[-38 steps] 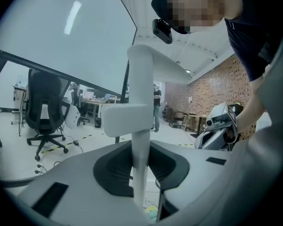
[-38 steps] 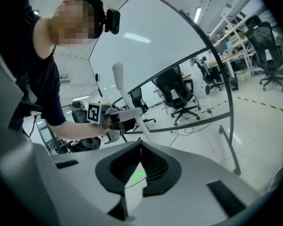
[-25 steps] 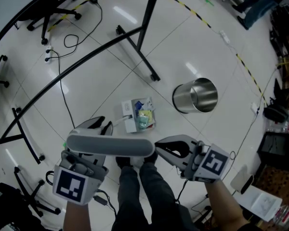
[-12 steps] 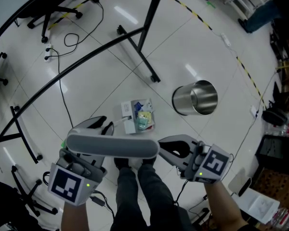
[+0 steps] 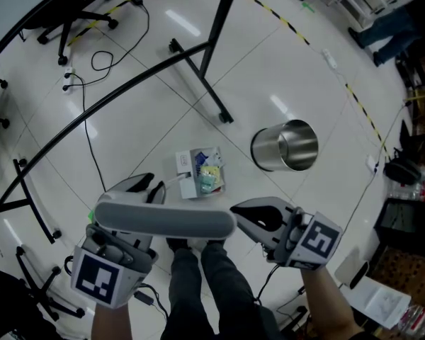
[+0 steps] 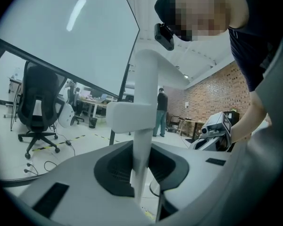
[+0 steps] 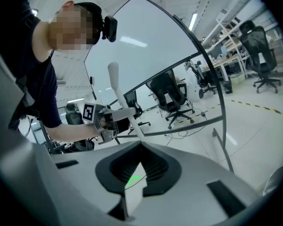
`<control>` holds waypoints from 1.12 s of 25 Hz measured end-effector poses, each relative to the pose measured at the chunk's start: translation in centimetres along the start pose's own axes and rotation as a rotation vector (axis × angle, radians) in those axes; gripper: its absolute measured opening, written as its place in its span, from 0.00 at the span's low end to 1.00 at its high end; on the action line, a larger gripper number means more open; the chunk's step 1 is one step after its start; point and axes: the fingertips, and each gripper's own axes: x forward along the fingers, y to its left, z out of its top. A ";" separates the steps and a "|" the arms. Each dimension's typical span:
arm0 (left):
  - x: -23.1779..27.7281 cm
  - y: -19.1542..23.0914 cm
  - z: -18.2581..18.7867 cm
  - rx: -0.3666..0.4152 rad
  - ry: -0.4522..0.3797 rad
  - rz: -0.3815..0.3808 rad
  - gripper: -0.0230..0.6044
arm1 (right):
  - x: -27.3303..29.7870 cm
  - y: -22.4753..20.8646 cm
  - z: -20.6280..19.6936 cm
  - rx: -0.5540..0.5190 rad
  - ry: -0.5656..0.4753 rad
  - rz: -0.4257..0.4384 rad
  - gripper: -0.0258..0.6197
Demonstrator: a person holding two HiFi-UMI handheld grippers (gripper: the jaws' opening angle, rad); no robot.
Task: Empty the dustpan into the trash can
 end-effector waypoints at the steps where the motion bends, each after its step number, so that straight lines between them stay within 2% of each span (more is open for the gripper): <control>1: 0.1 -0.2 0.2 0.005 -0.002 -0.004 0.14 | -0.1 -0.1 0.1 0.001 -0.002 -0.005 0.07; 16: 0.4 -0.1 2.1 -0.031 -0.022 0.000 0.14 | -1.4 -0.5 1.8 -0.010 -0.036 -0.040 0.07; 28: -1.2 0.3 3.0 -0.055 -0.021 0.044 0.14 | -1.5 0.1 2.2 -0.023 -0.025 -0.034 0.07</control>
